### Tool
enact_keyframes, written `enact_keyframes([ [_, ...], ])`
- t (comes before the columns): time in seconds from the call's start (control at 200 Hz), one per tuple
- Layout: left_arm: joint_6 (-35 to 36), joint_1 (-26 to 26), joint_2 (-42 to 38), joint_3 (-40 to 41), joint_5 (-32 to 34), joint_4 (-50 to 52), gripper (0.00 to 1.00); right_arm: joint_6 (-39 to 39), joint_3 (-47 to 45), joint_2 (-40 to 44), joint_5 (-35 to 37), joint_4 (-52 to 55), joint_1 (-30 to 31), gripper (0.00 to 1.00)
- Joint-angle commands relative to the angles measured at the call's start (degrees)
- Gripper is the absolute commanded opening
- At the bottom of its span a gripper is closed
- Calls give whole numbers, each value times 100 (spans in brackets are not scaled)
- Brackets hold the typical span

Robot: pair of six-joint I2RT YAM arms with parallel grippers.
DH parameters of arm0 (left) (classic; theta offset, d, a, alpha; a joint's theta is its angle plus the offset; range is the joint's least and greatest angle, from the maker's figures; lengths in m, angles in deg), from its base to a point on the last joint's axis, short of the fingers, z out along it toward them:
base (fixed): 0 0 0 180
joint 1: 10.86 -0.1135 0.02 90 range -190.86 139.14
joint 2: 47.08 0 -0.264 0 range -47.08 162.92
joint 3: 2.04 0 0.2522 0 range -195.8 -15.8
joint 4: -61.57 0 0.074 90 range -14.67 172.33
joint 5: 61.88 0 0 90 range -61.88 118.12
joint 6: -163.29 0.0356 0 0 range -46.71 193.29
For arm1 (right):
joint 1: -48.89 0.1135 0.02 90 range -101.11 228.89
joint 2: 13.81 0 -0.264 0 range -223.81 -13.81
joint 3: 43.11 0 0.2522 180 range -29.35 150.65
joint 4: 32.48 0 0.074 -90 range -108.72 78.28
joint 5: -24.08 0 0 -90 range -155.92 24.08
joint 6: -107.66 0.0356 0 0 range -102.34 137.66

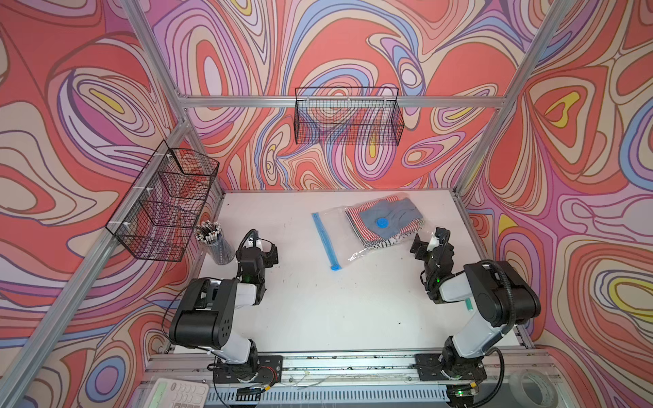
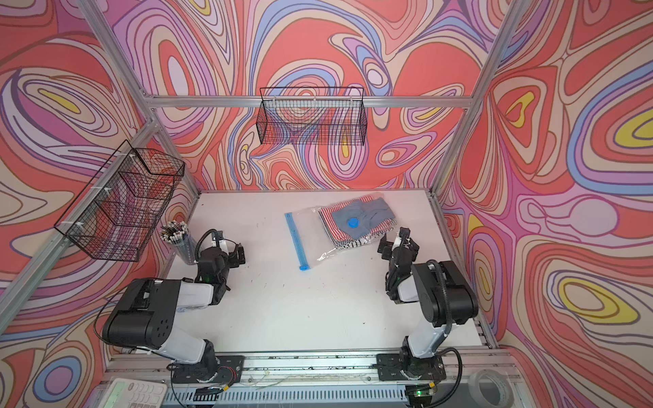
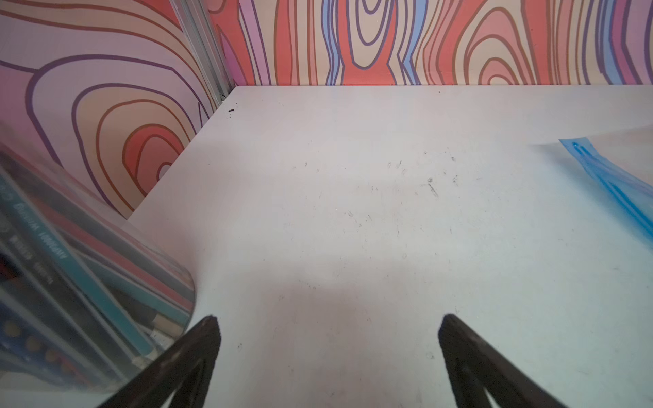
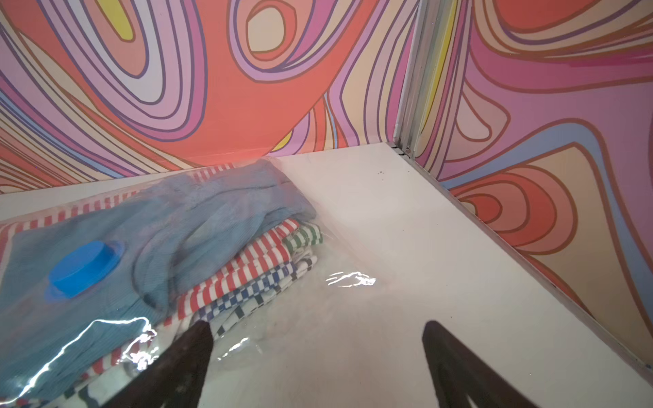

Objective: Take the tank top out of the vacuum bag
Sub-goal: Adjust the vacuum bag at the center of the board.

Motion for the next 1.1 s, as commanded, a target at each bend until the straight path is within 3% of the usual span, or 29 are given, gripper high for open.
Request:
enact_keyframes([
  [0.0,-35,11,-31,57,88,-167,100,-39,-31,-24,54,-146,-4,98],
  [1.097,-17,11,-14,33,73,-130,100,-35,-5,-33,52,-104,9,98],
])
